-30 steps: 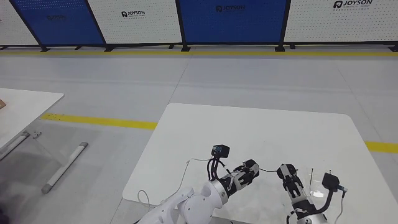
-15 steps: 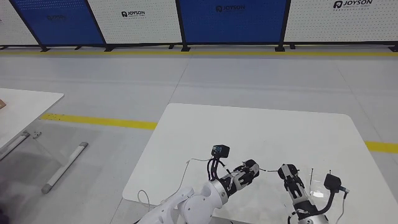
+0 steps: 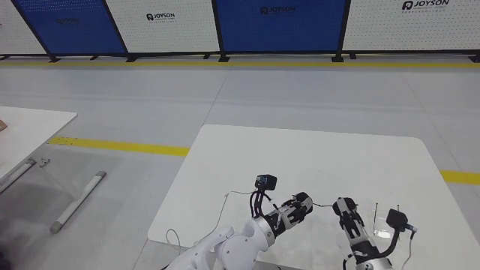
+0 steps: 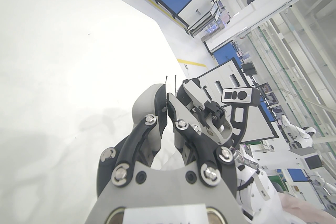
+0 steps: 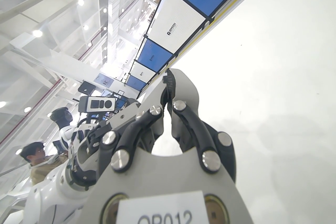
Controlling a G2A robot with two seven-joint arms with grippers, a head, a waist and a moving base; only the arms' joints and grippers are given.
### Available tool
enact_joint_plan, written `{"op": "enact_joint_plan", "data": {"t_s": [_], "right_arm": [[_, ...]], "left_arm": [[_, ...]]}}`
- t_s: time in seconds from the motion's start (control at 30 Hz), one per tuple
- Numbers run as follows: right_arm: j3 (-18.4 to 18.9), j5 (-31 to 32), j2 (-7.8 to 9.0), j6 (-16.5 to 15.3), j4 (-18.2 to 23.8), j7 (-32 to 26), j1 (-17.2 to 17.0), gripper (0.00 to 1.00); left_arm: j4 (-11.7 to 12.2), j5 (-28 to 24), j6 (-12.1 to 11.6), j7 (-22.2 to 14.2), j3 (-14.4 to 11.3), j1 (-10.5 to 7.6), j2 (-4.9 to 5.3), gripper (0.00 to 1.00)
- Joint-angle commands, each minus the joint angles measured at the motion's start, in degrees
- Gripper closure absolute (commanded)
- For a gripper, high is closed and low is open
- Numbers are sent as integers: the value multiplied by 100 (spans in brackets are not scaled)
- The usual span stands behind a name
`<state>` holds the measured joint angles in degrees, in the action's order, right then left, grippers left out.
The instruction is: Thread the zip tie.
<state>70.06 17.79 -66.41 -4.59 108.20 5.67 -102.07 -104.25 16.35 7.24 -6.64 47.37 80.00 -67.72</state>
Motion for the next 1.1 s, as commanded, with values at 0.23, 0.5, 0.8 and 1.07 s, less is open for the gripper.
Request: {"op": "enact_joint_plan", "data": {"t_s": [0.23, 0.5, 0.8, 1.07], "right_arm": [[61, 10, -27, -8, 37, -55, -24, 100], [24, 39, -67, 85, -35, -116, 47, 100], [20, 55, -103, 81, -58, -153, 63, 100], [19, 88, -135, 10, -50, -90, 42, 100]], "left_arm": [[0, 0, 0, 0, 0, 0, 0, 100], [0, 0, 0, 0, 0, 0, 0, 100], [0, 0, 0, 0, 0, 0, 0, 100], [0, 0, 0, 0, 0, 0, 0, 100]]}}
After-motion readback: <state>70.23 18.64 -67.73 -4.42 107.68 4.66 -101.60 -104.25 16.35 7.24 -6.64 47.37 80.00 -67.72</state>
